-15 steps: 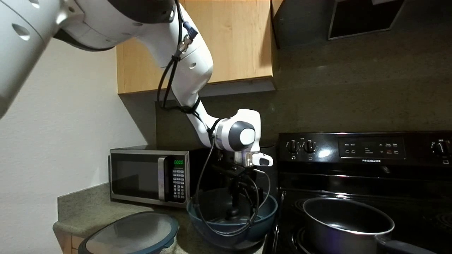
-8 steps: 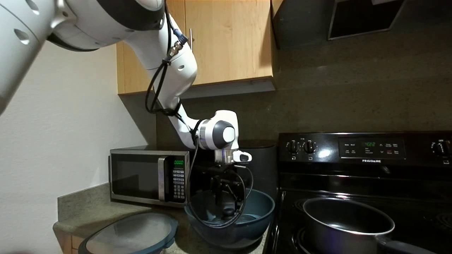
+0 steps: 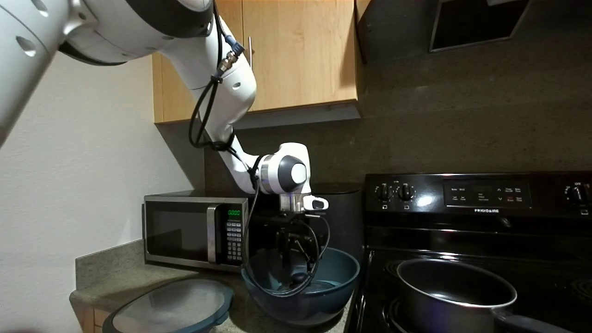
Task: Remove the lid from the bowl, put it on the pot, remove it from the pot and return it back to the bowl
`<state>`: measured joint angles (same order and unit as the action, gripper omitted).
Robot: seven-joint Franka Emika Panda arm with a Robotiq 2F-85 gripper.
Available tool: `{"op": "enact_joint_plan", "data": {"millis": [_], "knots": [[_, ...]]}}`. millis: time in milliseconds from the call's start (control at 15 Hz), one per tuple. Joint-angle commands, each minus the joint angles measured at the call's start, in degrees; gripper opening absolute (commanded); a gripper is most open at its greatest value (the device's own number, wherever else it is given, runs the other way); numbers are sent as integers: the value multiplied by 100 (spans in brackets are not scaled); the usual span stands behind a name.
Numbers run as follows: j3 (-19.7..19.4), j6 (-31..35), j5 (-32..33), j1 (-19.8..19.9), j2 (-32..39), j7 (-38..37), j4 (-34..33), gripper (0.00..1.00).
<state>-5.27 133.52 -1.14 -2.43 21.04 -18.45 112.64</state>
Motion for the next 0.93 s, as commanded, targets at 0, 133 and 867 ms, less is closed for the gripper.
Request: {"op": "enact_joint_plan", "data": {"millis": [0,133,867], "knots": [[110,-268,-448,245,17,118,-62,100],[106,-287,-593,297,24,97,-68,77],[133,-430,-1010,437,105,120,-276,8]]}}
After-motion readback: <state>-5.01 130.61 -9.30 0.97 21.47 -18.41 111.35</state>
